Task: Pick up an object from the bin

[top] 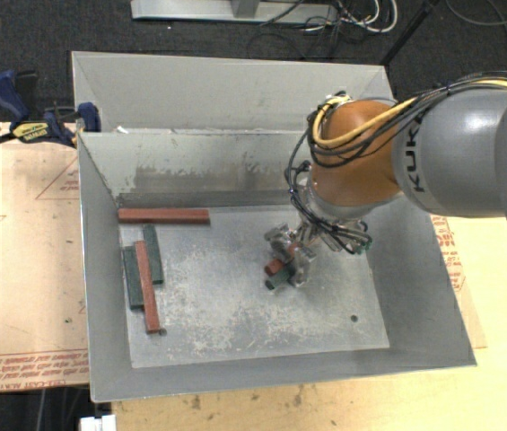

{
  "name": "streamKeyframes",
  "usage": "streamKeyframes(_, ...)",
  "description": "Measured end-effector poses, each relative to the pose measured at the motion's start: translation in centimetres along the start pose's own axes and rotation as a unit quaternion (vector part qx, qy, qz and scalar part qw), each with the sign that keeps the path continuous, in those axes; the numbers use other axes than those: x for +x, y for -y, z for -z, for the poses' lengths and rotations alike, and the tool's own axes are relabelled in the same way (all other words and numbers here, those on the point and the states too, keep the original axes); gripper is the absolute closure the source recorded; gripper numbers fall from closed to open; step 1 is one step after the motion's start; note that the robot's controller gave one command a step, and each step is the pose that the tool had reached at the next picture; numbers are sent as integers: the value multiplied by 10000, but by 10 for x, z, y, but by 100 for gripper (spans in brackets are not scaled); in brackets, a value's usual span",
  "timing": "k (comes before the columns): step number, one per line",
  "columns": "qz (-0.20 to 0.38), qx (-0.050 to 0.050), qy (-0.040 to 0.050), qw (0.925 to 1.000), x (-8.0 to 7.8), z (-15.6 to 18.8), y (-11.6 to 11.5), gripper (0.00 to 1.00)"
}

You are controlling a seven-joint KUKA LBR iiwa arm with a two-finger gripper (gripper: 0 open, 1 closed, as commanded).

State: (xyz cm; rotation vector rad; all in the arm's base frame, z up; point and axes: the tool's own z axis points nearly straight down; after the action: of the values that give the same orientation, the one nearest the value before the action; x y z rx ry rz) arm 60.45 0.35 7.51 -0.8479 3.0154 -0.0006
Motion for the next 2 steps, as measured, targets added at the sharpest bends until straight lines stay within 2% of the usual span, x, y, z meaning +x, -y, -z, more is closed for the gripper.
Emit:
streamKeyframes(1, -1, -1, 1, 10000, 0, 0, 0, 100)
streamKeyframes(2, -79, -2, -8, 10000, -16, 147, -4, 100)
